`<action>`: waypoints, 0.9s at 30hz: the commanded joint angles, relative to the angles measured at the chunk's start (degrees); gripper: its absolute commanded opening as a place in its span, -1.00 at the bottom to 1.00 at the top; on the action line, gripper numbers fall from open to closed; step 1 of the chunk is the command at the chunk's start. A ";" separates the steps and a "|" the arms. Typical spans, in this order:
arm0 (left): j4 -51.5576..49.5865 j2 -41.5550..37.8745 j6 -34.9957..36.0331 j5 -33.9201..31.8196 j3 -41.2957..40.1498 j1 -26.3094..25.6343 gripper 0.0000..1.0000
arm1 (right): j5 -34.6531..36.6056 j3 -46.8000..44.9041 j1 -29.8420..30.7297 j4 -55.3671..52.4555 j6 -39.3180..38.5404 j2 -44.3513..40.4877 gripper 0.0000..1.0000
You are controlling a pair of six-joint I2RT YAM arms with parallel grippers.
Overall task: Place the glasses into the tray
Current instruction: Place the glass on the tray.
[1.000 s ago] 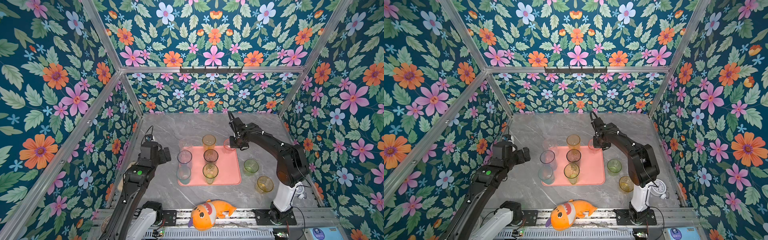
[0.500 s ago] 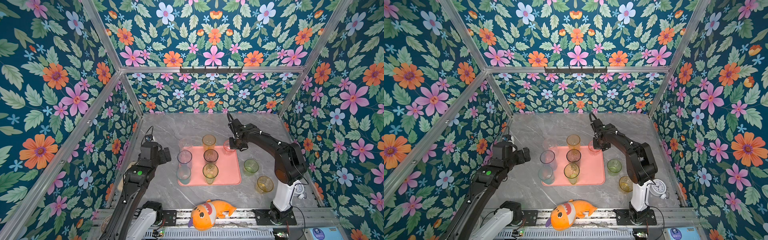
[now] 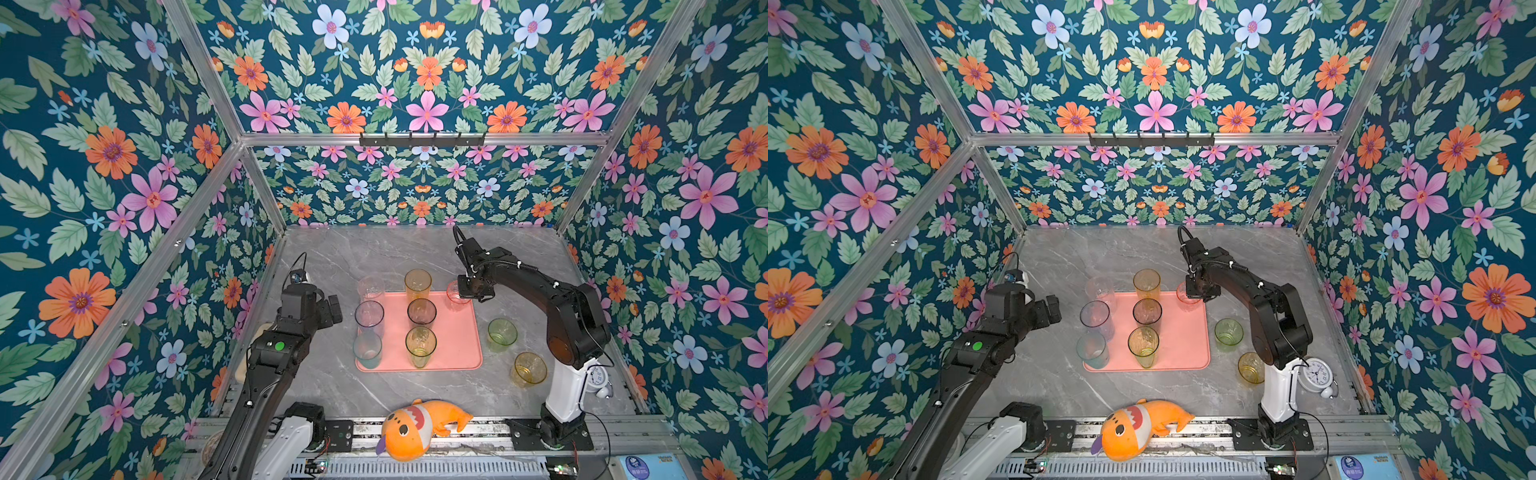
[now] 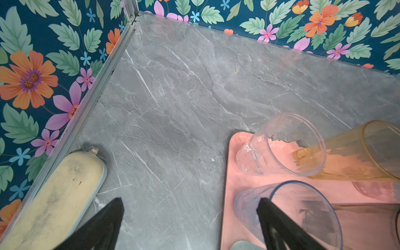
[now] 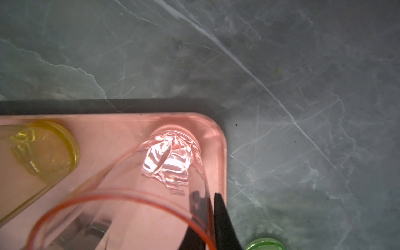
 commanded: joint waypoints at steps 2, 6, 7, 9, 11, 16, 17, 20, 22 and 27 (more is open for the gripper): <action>0.72 -0.14 -0.57 -0.15 -0.06 -0.02 0.99 | 0.89 1.03 0.11 -0.96 0.03 0.60 -0.80; 0.72 -0.16 -0.70 -0.19 -0.08 -0.02 0.99 | 1.03 1.75 0.12 -1.40 0.01 0.79 -0.74; 0.72 -0.14 -0.64 -0.24 -0.15 -0.01 0.99 | 1.07 1.87 0.10 -1.32 0.07 0.79 -0.71; 0.74 -0.14 -0.63 -0.24 -0.17 -0.01 0.99 | 1.14 1.98 0.11 -1.49 0.07 0.57 -0.64; 0.80 -0.14 -0.63 -0.15 -0.28 -0.01 0.99 | 1.12 2.16 0.12 -1.66 0.03 0.69 -0.58; 0.89 -0.05 -0.63 -0.15 -0.43 -0.02 0.99 | 1.34 2.67 0.13 -2.24 -0.03 0.20 -0.42; 0.89 -0.06 -0.63 -0.15 -0.42 -0.01 0.99 | 1.39 2.81 0.21 -2.46 -0.02 0.05 -0.40; 0.89 -0.05 -0.63 -0.14 -0.43 -0.02 0.99 | 1.60 3.51 0.30 -3.36 -0.17 -0.80 -0.36; 0.89 -0.10 -0.63 -0.23 -0.44 0.01 0.99 | 1.60 4.04 0.39 -4.10 -0.23 -1.71 -0.34; 0.98 -0.09 -0.65 -0.24 -0.52 0.01 0.99 | 1.16 4.53 0.39 -5.17 -0.29 -5.72 -0.28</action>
